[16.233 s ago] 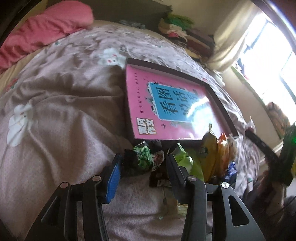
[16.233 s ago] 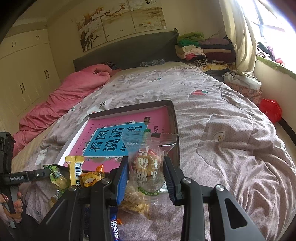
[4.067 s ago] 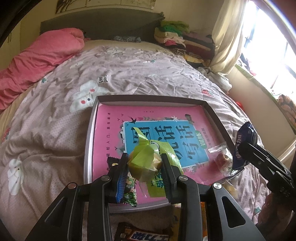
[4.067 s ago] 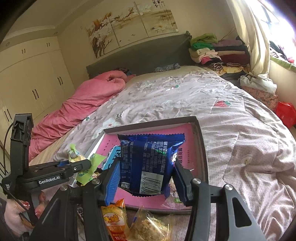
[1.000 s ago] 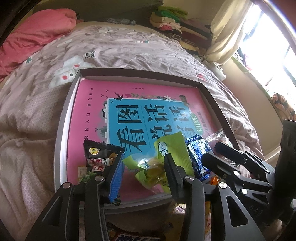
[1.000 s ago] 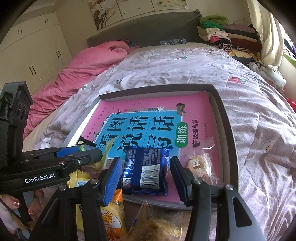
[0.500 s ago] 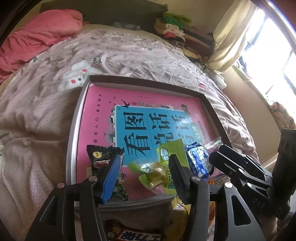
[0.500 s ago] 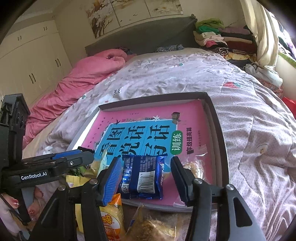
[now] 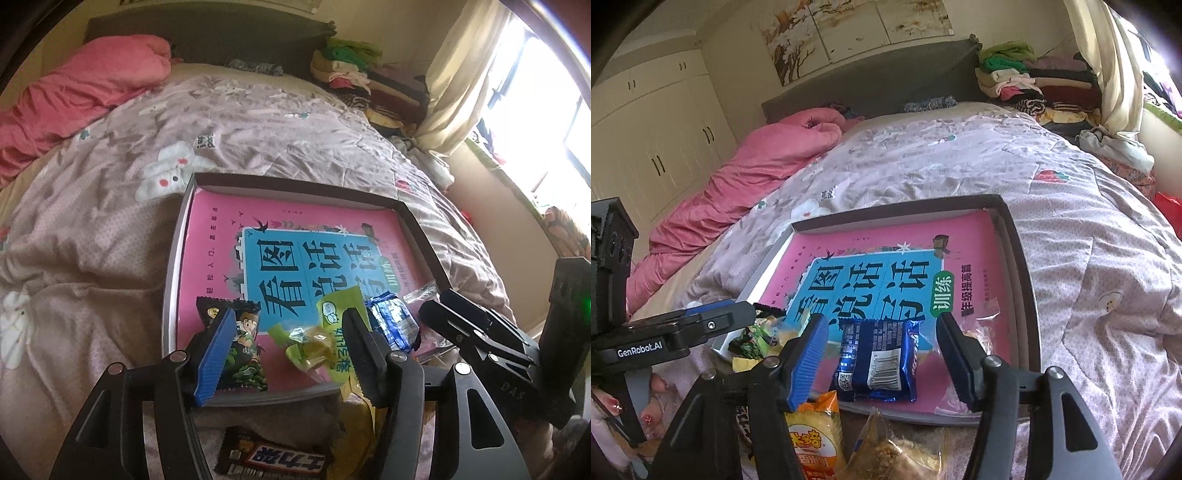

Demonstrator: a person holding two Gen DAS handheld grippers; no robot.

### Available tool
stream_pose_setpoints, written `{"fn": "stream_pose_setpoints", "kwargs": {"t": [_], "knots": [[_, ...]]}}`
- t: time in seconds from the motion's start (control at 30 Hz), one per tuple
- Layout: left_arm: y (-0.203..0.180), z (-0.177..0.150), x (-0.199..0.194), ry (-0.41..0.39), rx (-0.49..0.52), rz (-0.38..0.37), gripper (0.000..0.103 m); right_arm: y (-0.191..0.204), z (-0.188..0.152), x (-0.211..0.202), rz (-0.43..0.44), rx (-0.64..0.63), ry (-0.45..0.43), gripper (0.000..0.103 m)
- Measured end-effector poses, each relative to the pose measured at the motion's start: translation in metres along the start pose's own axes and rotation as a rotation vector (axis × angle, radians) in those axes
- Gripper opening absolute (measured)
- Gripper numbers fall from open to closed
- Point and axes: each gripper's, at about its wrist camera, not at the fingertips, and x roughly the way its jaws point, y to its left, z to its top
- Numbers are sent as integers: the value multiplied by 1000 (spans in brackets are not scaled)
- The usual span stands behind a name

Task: Organize snacks
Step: 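Withdraw both open tools from the tray back toward the snack pile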

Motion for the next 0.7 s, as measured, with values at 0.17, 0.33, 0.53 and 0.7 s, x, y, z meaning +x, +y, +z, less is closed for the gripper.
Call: {"fn": "stream_pose_setpoints", "kwargs": {"t": [0.17,0.33,0.53,0.7], "knots": [[-2,0,-12,-33,8,5,75,0,1,-5,5,0,-15,65],[-5,0,-19,-47,19,2,75,-1,2,-9,7,1,-32,66],[-5,-1,-24,-54,23,5,76,-3,4,-15,8,6,-57,70],[-3,-2,-28,-60,24,8,76,-3,5,-20,6,8,-71,72]]}}
